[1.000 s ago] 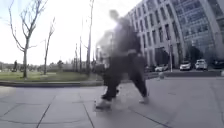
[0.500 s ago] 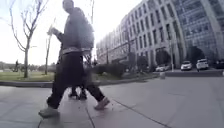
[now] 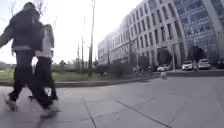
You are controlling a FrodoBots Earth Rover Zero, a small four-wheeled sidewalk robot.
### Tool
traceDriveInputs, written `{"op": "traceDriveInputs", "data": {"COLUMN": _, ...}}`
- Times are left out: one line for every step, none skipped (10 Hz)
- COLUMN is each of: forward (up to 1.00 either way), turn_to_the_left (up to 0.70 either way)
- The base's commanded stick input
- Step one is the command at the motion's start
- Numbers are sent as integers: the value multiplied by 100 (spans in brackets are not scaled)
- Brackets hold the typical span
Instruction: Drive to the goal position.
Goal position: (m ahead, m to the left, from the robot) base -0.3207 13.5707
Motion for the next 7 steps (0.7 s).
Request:
{"op": "traceDriveInputs", "data": {"forward": 0, "turn_to_the_left": 70}}
{"op": "traceDriveInputs", "data": {"forward": 0, "turn_to_the_left": 70}}
{"op": "traceDriveInputs", "data": {"forward": 0, "turn_to_the_left": 70}}
{"op": "traceDriveInputs", "data": {"forward": 0, "turn_to_the_left": 70}}
{"op": "traceDriveInputs", "data": {"forward": 0, "turn_to_the_left": 70}}
{"op": "traceDriveInputs", "data": {"forward": 0, "turn_to_the_left": 70}}
{"op": "traceDriveInputs", "data": {"forward": 0, "turn_to_the_left": 70}}
